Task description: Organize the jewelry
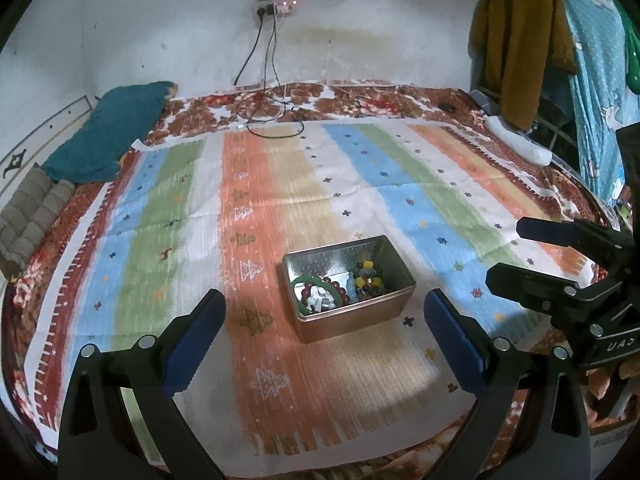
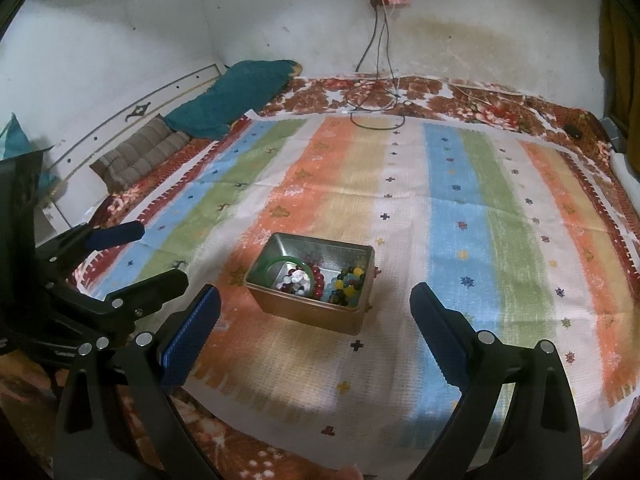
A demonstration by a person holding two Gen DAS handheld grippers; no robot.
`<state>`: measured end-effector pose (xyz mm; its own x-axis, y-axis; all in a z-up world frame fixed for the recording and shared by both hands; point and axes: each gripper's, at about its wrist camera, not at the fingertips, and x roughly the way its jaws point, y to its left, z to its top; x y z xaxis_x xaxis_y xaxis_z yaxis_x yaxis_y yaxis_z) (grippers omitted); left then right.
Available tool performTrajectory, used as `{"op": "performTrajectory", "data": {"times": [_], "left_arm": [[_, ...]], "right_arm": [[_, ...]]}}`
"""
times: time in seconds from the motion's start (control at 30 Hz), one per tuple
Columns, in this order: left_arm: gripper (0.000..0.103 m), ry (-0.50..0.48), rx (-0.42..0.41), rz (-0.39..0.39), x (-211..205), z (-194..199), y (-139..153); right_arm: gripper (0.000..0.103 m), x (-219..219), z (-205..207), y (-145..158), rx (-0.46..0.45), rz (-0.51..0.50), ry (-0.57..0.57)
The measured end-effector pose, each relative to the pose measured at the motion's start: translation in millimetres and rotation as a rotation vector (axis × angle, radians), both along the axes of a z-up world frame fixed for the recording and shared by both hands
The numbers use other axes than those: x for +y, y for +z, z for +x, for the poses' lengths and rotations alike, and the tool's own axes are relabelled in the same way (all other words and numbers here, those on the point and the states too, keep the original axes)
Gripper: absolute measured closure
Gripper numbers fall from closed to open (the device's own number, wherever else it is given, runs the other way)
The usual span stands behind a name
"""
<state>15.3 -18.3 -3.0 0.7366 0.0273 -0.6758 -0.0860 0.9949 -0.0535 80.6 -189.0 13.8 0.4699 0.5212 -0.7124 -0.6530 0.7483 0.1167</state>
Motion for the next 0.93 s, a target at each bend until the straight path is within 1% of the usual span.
{"op": "performTrajectory", "data": {"times": [0.27,0.57,0.73,0.93], "left_arm": [[0.006,-0.005,-0.023,-0.007,0.5,-4.3,1.5],[0.006,0.006,-0.032,0.009,0.2,-5.8,2.9],[0.006,0.029,-0.025,-0.01,4.0,-5.6,2.2],[0.006,0.012,-0.031,-0.013,2.2,-6.5,2.0]], "right_arm": [[0.007,0.3,-5.0,0.8,-0.022,-0.007,-0.008],[0.006,-1.1,-6.6,2.1,-0.041,-0.01,-0.026],[0.006,-1.6,-7.0,2.6,-0.045,-0.012,-0.028],[0.006,-2.6,-7.1,3.1,-0.045,-0.015,-0.028]]}}
